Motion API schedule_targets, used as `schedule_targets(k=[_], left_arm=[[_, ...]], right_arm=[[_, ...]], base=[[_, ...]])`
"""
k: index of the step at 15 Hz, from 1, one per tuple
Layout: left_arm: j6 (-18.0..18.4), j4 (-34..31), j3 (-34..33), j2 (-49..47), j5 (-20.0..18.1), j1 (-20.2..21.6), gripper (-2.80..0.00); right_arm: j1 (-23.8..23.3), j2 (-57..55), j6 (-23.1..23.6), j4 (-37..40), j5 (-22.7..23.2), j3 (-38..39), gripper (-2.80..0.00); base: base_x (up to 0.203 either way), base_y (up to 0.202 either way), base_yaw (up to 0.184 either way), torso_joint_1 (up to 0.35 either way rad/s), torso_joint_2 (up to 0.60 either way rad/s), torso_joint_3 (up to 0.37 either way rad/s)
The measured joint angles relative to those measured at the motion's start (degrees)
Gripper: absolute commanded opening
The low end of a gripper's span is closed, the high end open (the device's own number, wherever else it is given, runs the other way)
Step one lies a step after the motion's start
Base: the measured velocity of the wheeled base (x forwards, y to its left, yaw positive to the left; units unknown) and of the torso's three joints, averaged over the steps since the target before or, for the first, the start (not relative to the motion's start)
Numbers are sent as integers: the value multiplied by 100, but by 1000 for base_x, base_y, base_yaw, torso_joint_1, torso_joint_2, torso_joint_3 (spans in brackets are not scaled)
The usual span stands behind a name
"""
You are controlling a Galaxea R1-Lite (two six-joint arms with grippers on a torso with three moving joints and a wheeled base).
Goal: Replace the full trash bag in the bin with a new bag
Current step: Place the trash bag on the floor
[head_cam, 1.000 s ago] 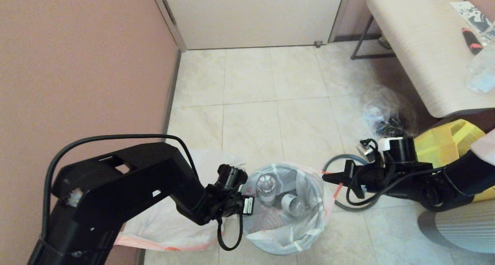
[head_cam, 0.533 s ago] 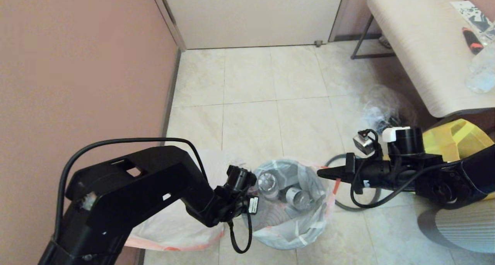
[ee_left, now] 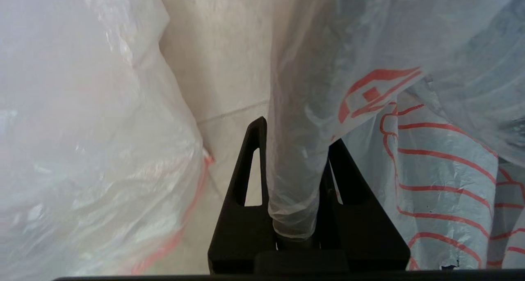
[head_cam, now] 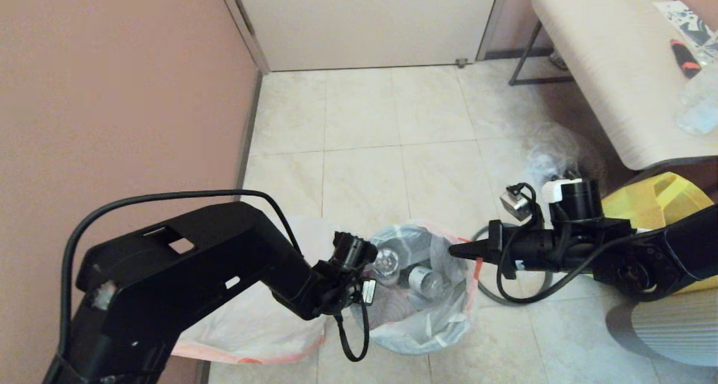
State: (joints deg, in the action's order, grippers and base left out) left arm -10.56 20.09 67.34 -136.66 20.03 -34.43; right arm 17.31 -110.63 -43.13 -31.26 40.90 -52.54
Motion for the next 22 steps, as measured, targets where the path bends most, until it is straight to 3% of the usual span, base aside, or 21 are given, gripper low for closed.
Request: schedule_targets(k=[3, 9, 12, 17, 22], left_arm=[[-13, -566, 417, -182, 9, -5, -280], [-29, -915, 972, -463, 122, 12, -280], [-239, -1188, 1137, -496, 213, 33, -280], [-396, -1192, 1053, -296, 227, 14, -280], [-549, -1171, 532, 577, 84, -194, -280]], right_arm=[[114, -1, 0, 1, 9, -68, -280], [202, 231, -11, 229, 37, -115, -280], [385, 642, -46, 574, 50, -148, -280], [597, 978, -88, 1026, 20, -413, -280], [600, 943, -207, 1081, 13, -543, -280]], base=[[0, 0, 0, 0, 0, 0], [0, 0, 0, 0, 0, 0], [0, 0, 0, 0, 0, 0], [0, 0, 0, 0, 0, 0], [0, 0, 0, 0, 0, 0]])
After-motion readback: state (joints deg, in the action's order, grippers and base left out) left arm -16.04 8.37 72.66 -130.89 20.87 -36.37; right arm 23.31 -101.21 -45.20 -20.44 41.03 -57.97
